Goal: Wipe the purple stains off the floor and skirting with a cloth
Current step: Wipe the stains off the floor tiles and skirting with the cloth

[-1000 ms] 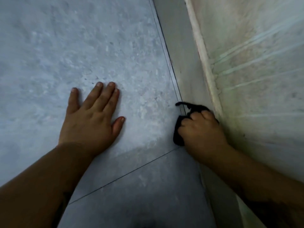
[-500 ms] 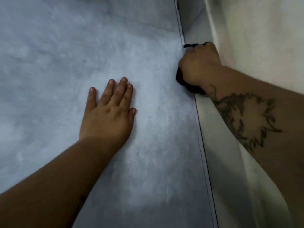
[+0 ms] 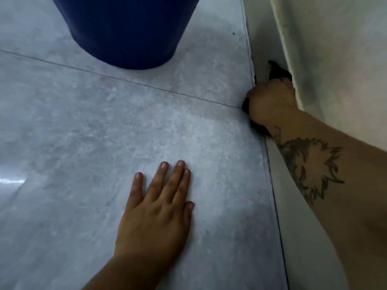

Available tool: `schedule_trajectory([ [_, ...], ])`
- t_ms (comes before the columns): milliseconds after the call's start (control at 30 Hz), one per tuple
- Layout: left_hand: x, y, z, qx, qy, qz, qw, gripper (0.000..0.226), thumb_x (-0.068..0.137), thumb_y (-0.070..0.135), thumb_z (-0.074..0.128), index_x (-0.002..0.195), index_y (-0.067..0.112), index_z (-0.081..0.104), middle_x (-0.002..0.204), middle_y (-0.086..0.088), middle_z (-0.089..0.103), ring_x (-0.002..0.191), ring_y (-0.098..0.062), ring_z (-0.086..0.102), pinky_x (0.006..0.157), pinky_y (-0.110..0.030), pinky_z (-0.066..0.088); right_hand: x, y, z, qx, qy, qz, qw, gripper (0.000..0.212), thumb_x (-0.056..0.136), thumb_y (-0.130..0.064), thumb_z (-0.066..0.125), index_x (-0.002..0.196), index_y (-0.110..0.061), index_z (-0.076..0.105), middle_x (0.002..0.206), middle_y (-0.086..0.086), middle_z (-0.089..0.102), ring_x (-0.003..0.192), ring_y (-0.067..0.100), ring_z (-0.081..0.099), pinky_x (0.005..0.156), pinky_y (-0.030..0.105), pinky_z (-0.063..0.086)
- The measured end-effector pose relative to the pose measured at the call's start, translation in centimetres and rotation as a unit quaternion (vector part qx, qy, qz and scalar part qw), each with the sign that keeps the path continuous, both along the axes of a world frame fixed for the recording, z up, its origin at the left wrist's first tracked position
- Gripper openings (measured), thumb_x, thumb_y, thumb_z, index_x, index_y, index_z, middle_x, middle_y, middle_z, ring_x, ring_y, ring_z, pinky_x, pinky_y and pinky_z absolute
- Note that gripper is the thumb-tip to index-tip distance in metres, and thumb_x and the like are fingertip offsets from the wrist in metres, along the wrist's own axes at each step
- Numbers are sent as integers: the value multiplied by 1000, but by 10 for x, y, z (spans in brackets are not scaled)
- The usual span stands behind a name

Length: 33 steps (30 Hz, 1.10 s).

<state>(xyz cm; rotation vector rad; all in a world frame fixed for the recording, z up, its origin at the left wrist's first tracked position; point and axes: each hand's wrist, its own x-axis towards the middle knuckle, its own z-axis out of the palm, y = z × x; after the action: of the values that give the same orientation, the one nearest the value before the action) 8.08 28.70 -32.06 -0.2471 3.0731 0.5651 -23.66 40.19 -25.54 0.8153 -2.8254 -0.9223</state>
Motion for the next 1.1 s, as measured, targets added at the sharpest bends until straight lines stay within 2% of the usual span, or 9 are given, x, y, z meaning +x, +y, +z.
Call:
schedule_trajectory([
  [133,1,-1,4,3,-25,3,1000,61,91,42,34,146,17,43,154,2,37,143,-25,32,113,-55,17,78,24,-5,-87,-8,-60,994,26,92,-17,42,108,-16,62,113,10,61,108,28,54,92,37,37],
  [233,1,-1,7,2,-41,-1,999,60,93,42,35,147,17,39,155,2,35,143,-24,30,113,-54,16,184,54,2,-135,-68,-118,981,28,79,-16,59,106,-13,65,110,13,64,95,34,59,85,39,42],
  [367,2,1,4,3,-40,-2,999,61,95,42,33,151,19,31,158,4,28,146,-20,22,117,-53,10,311,99,-4,-269,-151,-282,909,39,63,-21,64,95,-3,74,112,27,68,96,46,67,92,33,46],
  [467,0,0,5,16,-44,0,999,61,97,45,23,154,24,14,161,7,12,148,-16,5,119,-49,-1,349,102,-11,-223,-276,-377,856,38,79,-12,50,101,13,68,111,39,63,101,49,65,99,33,47],
  [567,3,-4,14,84,-11,-7,996,60,98,41,29,154,21,16,162,3,15,147,-15,4,120,-45,1,381,96,-16,-341,-125,-342,866,53,79,-45,49,102,-5,76,119,32,64,95,48,67,93,45,51],
  [700,7,-68,18,78,60,81,992,53,97,34,41,147,16,41,154,-6,39,147,-25,24,116,-58,8,390,23,-21,-385,-116,-248,882,61,72,-58,54,123,-27,67,144,15,50,121,50,52,96,66,41],
  [867,13,-147,9,33,41,167,985,54,100,38,32,149,16,35,158,-7,34,149,-24,16,117,-59,-1,334,-76,-39,-405,-208,44,889,44,88,-53,46,128,-41,57,153,-8,41,137,34,40,107,59,30],
  [1000,11,-141,6,5,19,131,991,56,101,41,27,152,18,27,161,-3,26,150,-20,11,119,-53,-5,188,-39,-42,-370,-123,-128,912,45,91,-44,47,133,-30,55,157,3,34,136,34,38,109,49,34],
  [1100,8,-145,8,9,-15,130,991,57,102,43,24,154,21,19,163,1,18,151,-15,4,120,-48,-8,221,18,-38,-384,-67,-247,887,48,89,-38,47,132,-21,58,154,12,37,133,39,41,110,51,35],
])
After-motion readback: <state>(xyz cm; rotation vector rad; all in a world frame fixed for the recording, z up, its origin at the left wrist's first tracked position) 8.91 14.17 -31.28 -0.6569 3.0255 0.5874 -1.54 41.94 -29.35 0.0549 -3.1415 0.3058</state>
